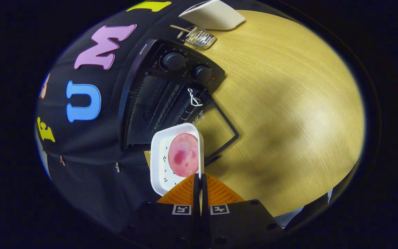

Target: Open the toaster oven, put the food inside, and close the toaster oven door.

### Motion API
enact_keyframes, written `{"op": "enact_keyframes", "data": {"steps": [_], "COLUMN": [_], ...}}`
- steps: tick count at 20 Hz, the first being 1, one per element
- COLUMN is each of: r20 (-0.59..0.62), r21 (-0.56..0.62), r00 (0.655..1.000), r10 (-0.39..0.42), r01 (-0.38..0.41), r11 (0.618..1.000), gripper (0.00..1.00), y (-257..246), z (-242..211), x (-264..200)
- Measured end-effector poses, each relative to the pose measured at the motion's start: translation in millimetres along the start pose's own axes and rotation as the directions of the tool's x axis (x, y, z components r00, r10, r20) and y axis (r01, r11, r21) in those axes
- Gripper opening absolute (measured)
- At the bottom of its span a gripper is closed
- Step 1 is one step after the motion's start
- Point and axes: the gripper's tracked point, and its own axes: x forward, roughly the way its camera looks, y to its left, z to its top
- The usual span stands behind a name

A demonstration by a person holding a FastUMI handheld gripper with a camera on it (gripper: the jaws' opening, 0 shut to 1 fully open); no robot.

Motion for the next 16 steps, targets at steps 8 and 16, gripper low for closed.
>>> {"op": "enact_keyframes", "data": {"steps": [8,16], "r20": [0.125,0.279], "r21": [0.183,0.348], "r00": [0.991,0.958], "r10": [-0.047,-0.067], "r01": [0.023,-0.036], "r11": [0.983,0.937], "gripper": [0.05,0.05], "y": [23,64], "z": [29,63], "x": [52,78]}}
